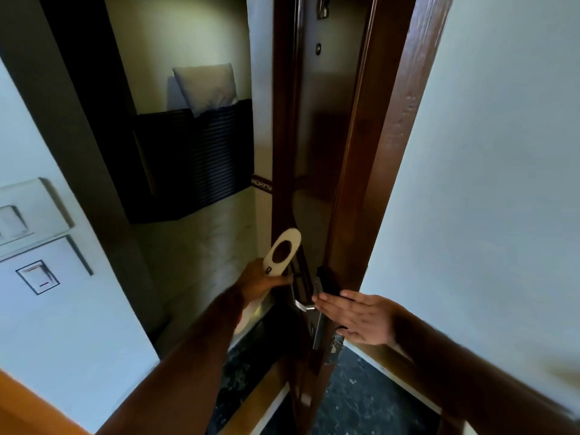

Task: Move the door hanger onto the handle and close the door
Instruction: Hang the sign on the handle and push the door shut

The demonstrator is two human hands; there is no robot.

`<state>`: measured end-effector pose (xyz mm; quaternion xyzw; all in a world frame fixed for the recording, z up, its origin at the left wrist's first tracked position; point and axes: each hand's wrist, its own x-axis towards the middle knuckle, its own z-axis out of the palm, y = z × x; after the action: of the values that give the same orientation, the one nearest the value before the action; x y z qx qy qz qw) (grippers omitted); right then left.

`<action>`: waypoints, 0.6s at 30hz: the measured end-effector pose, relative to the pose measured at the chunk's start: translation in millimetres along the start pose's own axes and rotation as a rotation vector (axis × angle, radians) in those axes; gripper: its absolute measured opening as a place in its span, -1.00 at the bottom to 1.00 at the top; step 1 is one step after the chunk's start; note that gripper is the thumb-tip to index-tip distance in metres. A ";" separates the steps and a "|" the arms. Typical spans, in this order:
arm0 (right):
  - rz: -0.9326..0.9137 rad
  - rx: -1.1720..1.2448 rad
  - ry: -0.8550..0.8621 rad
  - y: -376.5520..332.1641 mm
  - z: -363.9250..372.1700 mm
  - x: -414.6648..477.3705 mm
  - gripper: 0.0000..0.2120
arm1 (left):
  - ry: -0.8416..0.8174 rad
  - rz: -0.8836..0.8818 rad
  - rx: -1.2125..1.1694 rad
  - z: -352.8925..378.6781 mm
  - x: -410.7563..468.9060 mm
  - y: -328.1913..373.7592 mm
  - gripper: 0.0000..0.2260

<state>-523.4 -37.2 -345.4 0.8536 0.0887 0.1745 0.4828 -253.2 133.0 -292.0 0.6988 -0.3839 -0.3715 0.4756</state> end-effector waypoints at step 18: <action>-0.072 -0.120 0.021 17.1 3.0 -18.2 -0.30 | -0.113 -0.217 0.648 41.5 61.7 -36.2 -0.69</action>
<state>-539.3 -54.3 -336.0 0.8175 0.1136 0.1709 0.5382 -256.8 71.5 -347.2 0.8286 -0.4309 -0.3171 0.1648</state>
